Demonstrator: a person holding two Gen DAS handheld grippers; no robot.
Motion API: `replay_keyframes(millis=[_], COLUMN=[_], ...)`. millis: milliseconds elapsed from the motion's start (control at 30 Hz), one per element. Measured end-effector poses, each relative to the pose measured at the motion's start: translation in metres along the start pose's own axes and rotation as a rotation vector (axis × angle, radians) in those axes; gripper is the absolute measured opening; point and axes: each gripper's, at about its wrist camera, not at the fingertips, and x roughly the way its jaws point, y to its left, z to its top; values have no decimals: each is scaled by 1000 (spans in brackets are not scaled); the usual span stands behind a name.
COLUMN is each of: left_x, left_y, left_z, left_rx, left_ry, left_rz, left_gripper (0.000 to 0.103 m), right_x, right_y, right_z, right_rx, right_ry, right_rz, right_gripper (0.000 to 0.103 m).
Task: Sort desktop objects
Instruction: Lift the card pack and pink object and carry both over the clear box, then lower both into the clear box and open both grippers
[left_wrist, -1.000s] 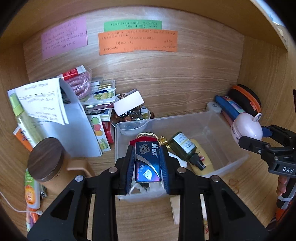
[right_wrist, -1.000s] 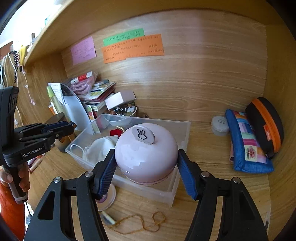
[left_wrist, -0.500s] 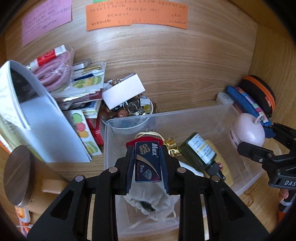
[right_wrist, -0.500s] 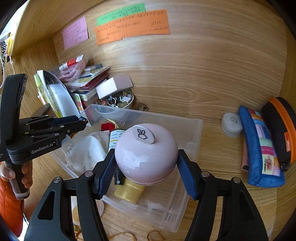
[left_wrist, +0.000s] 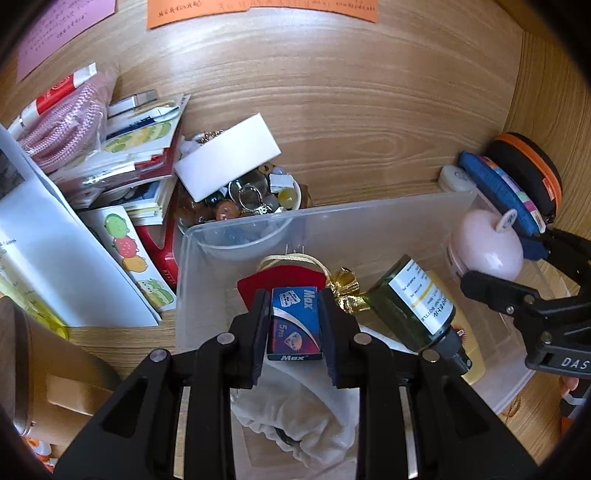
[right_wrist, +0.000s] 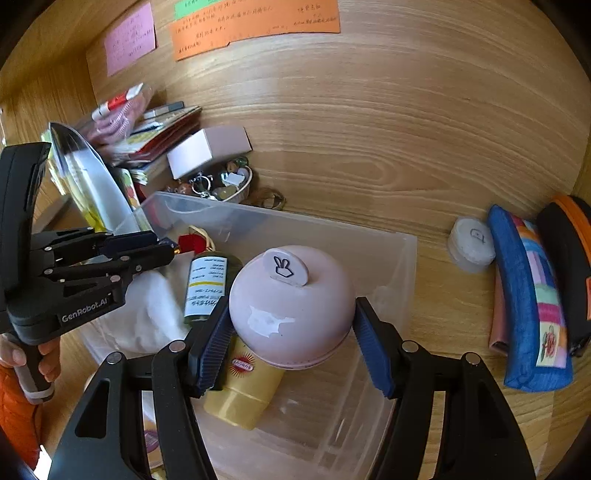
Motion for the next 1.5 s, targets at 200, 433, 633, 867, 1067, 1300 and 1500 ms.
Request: replay_keyframes(millis=[200,433,633,867,1067,1300,1500], left_x=[5,8,4,3,-6,-7,-23], left_y=[-11,-17,-17,-19,-21,-20,-19], left_z=[-1,-5,-6,-6,-4,-4,-3], left_rx=[45,74,87,104,104,95,96], left_ry=[-6,-5,-3,-5,-31,-30,-59], left_rz=[17,41,33,42,68,73,80], left_gripper=[26,26,26,27,60,65,71], right_x=[7,13,15,15,10,-3,-15], right_y=[8,15,16,18,17,14,13], right_z=[3,0,1,0,0,2,3], right_rx=[-40,-66,-65,-81,-61,-46,-40], right_ry=[6,19,16,10,0,-28,-36], right_rz=[-28,-31,-40,-62,-53,-56,-58], right_gripper=[61,61,61,63,73,75,76])
